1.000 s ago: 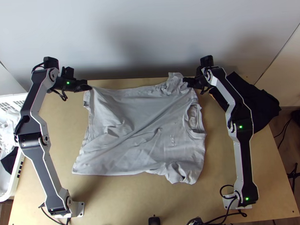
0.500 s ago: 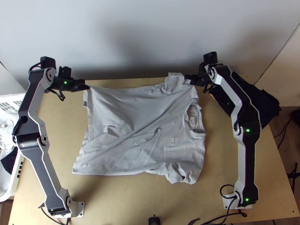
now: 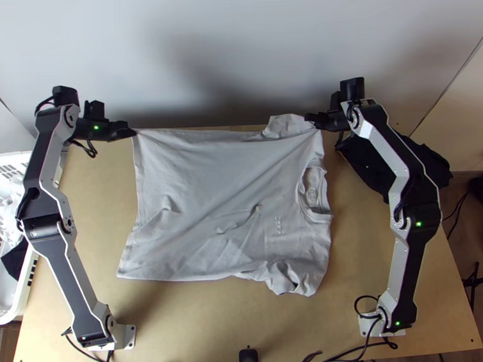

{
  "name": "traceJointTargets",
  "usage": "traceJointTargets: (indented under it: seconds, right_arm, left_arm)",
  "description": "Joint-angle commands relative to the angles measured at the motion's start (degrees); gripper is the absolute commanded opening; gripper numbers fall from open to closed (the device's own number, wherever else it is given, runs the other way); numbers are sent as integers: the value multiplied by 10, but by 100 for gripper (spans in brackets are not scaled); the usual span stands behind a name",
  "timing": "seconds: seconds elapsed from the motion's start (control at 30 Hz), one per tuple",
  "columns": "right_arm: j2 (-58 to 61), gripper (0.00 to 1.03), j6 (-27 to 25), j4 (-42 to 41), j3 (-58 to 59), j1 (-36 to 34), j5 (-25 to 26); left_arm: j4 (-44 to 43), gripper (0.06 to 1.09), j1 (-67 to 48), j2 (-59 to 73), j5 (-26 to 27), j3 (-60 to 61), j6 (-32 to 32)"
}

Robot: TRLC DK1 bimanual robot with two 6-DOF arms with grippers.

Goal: Fold the t-shirt

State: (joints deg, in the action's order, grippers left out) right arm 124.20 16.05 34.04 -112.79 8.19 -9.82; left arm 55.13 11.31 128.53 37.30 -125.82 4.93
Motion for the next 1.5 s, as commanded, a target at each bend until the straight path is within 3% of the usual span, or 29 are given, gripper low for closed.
traceJointTargets:
  seconds: [0.0,0.27,0.53,0.7,1.23,1.47]
  right_arm:
    - [-33,3,1,-24,48,-3,10]
    - [-61,3,-6,-32,78,10,10]
    - [-138,3,-19,-28,155,24,10]
    - [-197,3,-35,-1,209,21,10]
    - [-299,3,-101,103,286,0,6]
    - [-327,3,-112,122,311,4,-30]
  left_arm:
    - [-1,9,20,6,1,-14,0]
    - [-1,9,31,9,3,-14,6]
    - [56,9,20,-28,30,-1,34]
    - [122,9,17,-55,34,12,76]
    - [211,9,16,-104,44,105,201]
    - [232,9,13,-114,44,128,242]
